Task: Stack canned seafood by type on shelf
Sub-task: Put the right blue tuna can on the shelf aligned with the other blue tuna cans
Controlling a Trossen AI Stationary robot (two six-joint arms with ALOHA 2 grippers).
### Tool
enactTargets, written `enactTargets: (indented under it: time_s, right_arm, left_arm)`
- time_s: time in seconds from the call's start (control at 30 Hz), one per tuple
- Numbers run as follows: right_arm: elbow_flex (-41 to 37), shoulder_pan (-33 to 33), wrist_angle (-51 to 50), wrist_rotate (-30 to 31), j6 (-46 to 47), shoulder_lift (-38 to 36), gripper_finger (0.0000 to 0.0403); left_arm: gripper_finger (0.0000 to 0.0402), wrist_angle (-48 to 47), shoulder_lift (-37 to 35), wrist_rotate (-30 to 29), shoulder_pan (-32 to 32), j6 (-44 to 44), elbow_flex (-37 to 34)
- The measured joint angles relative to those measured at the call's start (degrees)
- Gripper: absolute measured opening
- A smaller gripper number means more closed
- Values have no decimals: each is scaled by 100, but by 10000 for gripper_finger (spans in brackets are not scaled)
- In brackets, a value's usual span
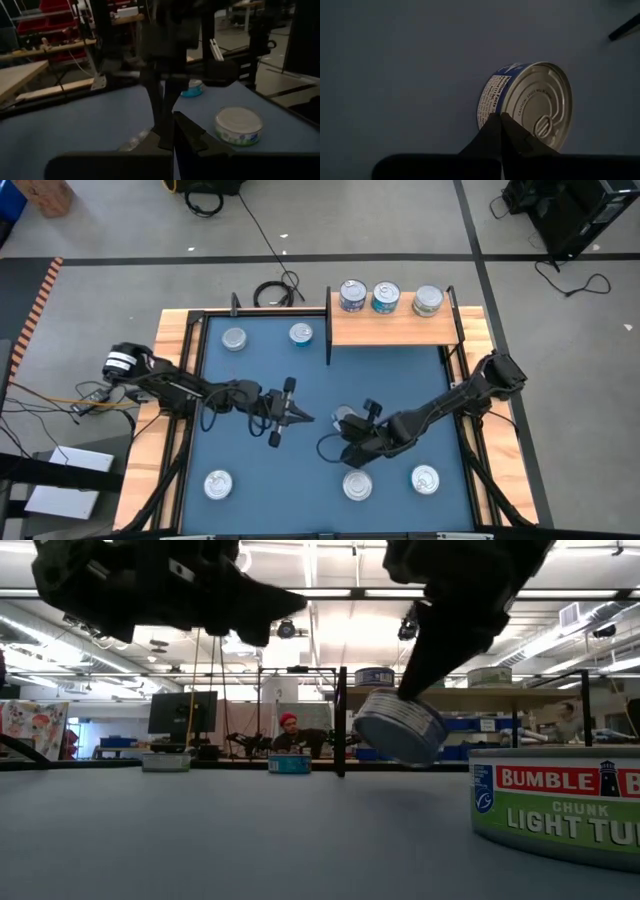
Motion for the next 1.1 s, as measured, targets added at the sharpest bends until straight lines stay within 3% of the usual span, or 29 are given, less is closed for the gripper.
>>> enactTargets:
  time_s: [0.3,0.83,0.97,1.1]
  right_arm:
    - [-4,-109,4,-387,-619,-85,0]
    - [-4,-500,168,-1409,-1653,-1033,0]
    - [-4,-602,313,-1597,-1834,-1132,0]
    - [-4,-647,492,-1857,-1977,-1134,0]
  left_arm:
    - [3,-1,-36,133,89,501,0]
    - [11,-553,-281,304,179,1251,0]
    - [42,-558,-281,-203,-83,1367,0]
    - [93,-598,-281,-1105,-390,1818,0]
